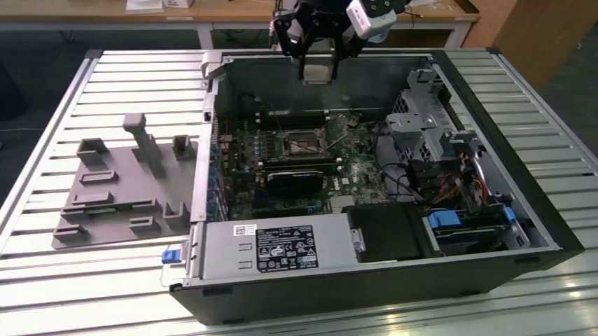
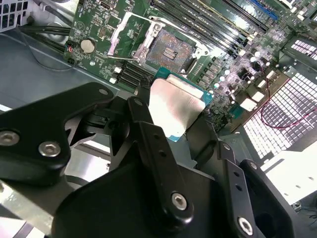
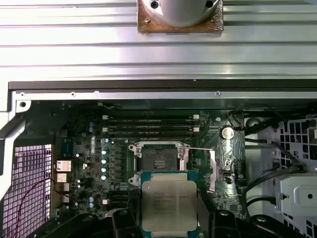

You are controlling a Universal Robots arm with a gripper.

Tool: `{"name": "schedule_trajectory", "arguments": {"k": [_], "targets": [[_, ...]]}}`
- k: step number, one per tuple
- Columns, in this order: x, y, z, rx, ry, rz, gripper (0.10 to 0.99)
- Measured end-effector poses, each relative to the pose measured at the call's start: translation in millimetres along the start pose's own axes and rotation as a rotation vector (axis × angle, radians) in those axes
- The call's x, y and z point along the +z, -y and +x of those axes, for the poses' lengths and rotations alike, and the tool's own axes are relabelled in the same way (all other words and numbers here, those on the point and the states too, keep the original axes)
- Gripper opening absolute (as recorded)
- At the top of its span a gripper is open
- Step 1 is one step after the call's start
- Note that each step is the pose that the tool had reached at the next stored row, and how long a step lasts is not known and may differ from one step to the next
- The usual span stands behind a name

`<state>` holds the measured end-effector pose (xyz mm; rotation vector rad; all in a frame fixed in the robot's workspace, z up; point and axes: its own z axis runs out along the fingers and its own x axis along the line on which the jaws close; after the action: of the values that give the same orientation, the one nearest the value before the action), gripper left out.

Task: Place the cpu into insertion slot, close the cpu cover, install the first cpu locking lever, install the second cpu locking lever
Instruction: 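Place the cpu into insertion slot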

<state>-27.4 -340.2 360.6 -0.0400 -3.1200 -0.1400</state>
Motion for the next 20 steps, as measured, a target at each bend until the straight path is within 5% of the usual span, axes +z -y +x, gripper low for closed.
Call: {"name": "schedule_trajectory", "arguments": {"k": [11,20], "targets": [[9.5,0.9,-0.1,0.0,0.0,0.0,0.537],[26.5,2.4,-0.4,0.0,0.0002,0.008,0.537]]}}
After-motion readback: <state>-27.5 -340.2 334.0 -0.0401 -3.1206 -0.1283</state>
